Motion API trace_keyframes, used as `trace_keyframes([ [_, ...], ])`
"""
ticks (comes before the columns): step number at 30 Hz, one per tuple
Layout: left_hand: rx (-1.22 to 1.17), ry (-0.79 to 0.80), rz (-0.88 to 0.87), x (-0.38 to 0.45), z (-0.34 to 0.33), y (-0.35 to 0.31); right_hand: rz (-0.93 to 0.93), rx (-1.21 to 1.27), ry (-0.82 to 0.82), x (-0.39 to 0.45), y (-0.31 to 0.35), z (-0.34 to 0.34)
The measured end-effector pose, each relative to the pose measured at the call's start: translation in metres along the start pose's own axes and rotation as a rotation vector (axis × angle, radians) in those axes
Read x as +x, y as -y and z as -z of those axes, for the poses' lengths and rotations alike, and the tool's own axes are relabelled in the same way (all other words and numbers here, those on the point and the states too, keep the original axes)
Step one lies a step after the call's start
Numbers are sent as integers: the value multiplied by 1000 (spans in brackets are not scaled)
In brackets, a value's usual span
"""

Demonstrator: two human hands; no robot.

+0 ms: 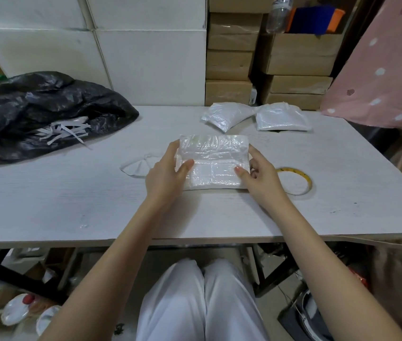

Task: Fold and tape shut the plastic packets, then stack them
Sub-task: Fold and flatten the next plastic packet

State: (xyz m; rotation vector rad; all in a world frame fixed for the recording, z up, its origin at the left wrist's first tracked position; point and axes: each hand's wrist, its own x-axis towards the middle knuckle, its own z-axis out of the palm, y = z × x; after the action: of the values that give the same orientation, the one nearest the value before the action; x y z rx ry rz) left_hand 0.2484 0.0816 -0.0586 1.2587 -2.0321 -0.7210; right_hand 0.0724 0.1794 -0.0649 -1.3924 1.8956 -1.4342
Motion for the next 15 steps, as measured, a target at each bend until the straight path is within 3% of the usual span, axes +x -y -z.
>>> trace_keyframes([
  [11,226,-46,139,5,-12,-11,-190,-544,44,7,15,-10],
  [15,313,-107,106,-1,-21,-16,-263,-699,-69,9,24,-14],
])
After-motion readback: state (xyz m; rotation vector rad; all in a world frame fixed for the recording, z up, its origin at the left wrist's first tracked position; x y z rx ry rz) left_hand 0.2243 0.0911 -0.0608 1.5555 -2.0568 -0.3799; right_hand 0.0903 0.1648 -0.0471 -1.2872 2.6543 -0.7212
